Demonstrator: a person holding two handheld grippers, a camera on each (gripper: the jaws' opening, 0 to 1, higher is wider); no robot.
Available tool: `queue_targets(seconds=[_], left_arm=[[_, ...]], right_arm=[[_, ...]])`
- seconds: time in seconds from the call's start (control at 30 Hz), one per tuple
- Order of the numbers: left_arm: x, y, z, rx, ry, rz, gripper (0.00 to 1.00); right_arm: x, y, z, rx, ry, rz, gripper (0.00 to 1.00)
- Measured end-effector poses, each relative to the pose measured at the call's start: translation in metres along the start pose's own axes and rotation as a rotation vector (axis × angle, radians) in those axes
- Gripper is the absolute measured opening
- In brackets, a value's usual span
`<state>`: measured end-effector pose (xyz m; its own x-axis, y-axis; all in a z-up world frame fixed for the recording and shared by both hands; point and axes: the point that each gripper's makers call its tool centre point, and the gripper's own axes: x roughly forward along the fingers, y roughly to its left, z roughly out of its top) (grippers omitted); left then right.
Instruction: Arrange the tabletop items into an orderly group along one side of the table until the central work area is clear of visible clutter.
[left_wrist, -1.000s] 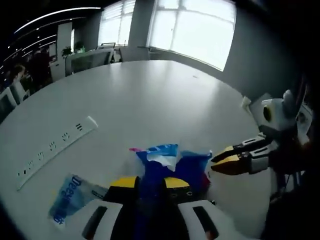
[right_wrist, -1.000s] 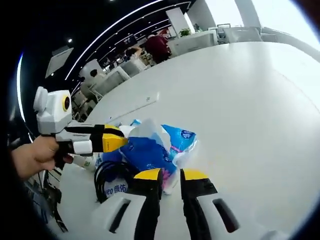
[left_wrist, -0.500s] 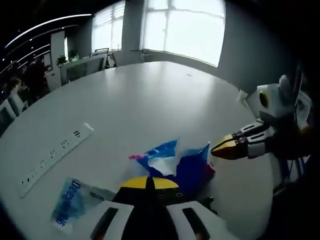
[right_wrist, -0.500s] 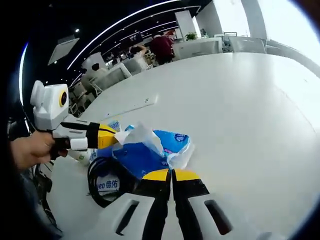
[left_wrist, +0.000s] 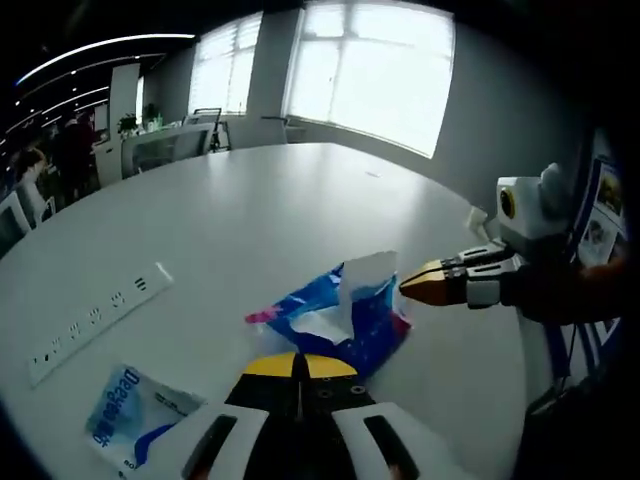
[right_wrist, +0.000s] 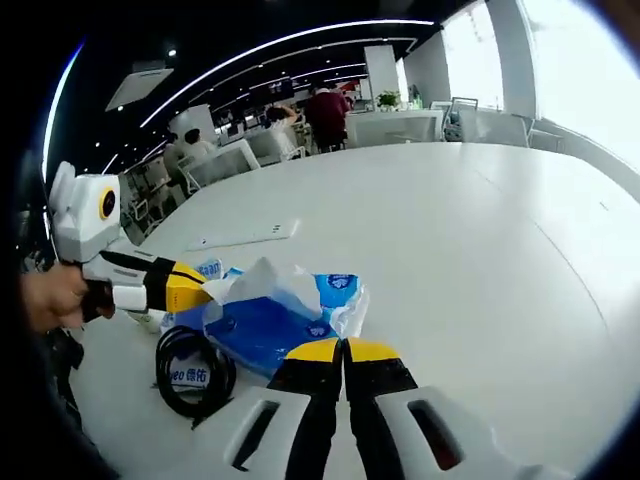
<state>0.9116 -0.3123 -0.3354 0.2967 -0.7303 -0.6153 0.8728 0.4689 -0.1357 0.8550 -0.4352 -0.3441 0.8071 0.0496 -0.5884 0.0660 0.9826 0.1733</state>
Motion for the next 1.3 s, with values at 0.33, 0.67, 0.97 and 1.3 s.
queue_targets(seconds=[0.33,0.67,0.97,1.3], left_arm=[[0.012,-0.021,0.006,-0.012,-0.031,-0.02,0.0],[0.021,-0.009,-0.029,-0.076,0.093,0.044,0.13],[0.036,-0.013,-0.035,-0.084,0.116,0.025,0.08],[0.032,-0.017,-0.028,-0.017,0.092,0.028,0.0]], right_arm=[[0.0,-0.018,0.003,-0.018,-0.039,-0.05,0.0],[0.007,-0.022,-0.007,-0.037,-0.009,-0.051,0.0],[0.01,-0.024,-0.012,-0.039,0.003,-0.047,0.0],[0.012,-0.029,-0.008,0.0,-0.016,-0.04,0.0]])
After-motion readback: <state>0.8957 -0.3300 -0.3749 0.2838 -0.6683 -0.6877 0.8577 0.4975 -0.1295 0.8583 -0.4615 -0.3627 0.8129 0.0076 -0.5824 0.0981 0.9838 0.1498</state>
